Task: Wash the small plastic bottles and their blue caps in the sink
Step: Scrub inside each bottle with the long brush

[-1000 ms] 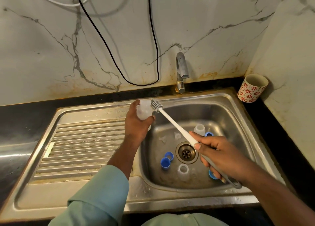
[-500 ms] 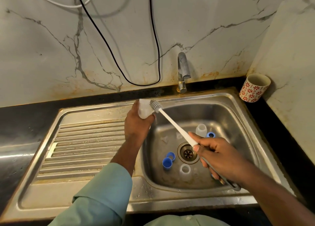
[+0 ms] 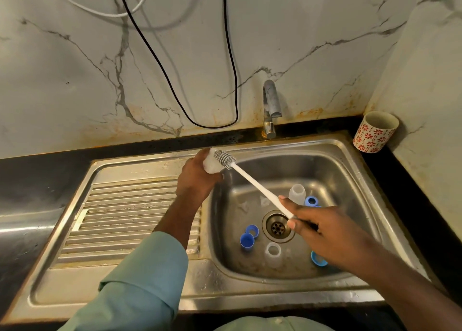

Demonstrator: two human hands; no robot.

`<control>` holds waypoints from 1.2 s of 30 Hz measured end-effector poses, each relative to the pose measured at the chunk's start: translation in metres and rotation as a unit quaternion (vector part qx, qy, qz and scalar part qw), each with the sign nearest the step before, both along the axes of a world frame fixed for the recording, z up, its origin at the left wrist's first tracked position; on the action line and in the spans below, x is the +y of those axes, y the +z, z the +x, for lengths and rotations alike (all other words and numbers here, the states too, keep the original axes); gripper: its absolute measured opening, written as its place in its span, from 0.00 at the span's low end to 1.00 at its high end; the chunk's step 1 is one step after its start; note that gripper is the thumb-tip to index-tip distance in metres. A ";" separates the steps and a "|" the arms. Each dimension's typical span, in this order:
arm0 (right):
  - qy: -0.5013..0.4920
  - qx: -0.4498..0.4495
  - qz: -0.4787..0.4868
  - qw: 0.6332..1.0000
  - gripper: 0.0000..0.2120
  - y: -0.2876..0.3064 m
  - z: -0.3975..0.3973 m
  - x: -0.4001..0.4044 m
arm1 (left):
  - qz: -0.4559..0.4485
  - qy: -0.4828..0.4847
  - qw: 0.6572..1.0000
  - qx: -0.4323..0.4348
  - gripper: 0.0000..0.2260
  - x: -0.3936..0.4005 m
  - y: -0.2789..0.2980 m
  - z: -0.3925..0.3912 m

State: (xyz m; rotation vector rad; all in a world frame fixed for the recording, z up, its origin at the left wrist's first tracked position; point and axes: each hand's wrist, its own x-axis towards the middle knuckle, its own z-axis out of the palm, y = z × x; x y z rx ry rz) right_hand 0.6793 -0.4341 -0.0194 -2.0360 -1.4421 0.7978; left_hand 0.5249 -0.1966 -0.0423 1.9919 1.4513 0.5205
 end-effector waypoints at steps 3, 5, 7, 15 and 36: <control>0.003 -0.020 -0.009 1.000 0.22 -0.008 -0.003 0.005 | 0.011 -0.021 1.000 0.021 0.33 0.002 0.002 0.001; -0.001 -0.020 -0.012 1.000 0.23 -0.010 -0.005 0.011 | 0.028 -0.035 0.998 0.041 0.30 0.001 0.005 0.001; -0.006 -0.016 -0.013 1.000 0.22 -0.011 -0.008 0.014 | 0.052 -0.045 0.995 0.075 0.30 0.000 0.007 0.001; -0.025 0.039 -0.041 0.998 0.08 -0.016 -0.008 0.024 | 0.134 -0.072 0.969 0.193 0.30 -0.003 -0.003 -0.002; -0.012 -0.144 -0.074 0.987 0.17 -0.012 -0.017 0.040 | 0.142 -0.080 0.974 0.156 0.29 0.002 -0.008 0.003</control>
